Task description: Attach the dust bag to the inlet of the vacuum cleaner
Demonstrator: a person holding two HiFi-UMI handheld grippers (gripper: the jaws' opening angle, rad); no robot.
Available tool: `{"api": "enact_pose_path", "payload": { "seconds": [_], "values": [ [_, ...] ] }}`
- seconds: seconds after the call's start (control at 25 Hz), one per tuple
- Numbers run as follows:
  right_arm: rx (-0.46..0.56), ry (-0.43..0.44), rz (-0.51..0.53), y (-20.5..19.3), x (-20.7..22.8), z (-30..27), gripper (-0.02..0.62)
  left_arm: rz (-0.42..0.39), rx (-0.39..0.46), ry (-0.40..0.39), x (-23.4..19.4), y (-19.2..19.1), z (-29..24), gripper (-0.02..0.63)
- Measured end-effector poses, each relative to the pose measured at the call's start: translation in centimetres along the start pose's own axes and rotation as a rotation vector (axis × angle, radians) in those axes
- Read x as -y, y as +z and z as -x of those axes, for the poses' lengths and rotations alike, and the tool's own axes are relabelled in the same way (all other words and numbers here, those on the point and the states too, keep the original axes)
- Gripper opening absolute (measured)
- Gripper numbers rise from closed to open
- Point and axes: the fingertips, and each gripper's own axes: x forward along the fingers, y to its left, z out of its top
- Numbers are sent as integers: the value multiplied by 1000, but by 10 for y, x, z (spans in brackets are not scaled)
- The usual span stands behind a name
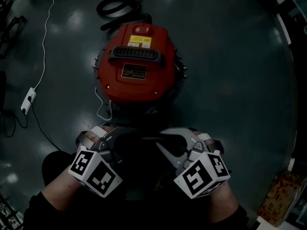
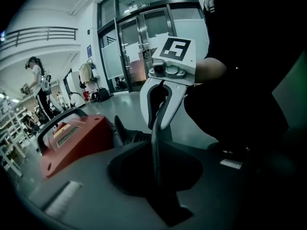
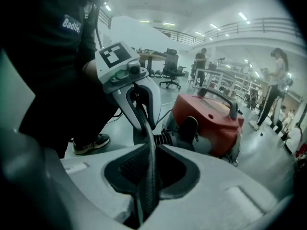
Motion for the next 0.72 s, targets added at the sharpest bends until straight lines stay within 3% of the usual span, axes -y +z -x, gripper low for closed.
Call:
{"api": "enact_pose_path", "payload": {
  "seconds": [0.4, 0.72],
  "values": [
    [49, 3, -102, -7, 1, 6, 49, -34, -4, -52, -7, 6, -3, 65],
    [12, 7, -11, -1, 11, -1, 64, 35, 25, -53, -9, 1, -4, 61]
  ]
}}
